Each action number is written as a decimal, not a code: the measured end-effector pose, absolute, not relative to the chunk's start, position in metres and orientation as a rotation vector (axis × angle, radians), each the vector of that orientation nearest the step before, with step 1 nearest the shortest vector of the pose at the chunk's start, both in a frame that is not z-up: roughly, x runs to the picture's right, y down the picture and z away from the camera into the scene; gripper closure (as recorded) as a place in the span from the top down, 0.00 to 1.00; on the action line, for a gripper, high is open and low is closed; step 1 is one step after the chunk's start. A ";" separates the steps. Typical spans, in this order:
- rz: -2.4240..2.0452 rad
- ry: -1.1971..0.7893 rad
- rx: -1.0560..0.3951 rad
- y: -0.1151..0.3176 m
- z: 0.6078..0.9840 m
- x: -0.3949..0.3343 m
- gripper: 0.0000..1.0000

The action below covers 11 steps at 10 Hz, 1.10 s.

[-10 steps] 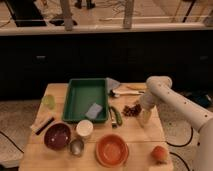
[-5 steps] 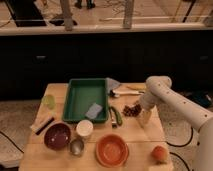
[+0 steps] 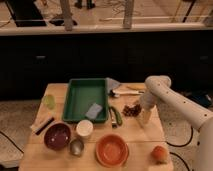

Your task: Place grapes in red bowl

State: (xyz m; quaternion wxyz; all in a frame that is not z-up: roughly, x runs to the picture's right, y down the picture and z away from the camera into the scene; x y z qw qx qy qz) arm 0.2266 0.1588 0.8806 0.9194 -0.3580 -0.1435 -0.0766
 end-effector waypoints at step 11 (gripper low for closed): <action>-0.159 -0.287 -0.749 0.158 0.878 0.225 0.80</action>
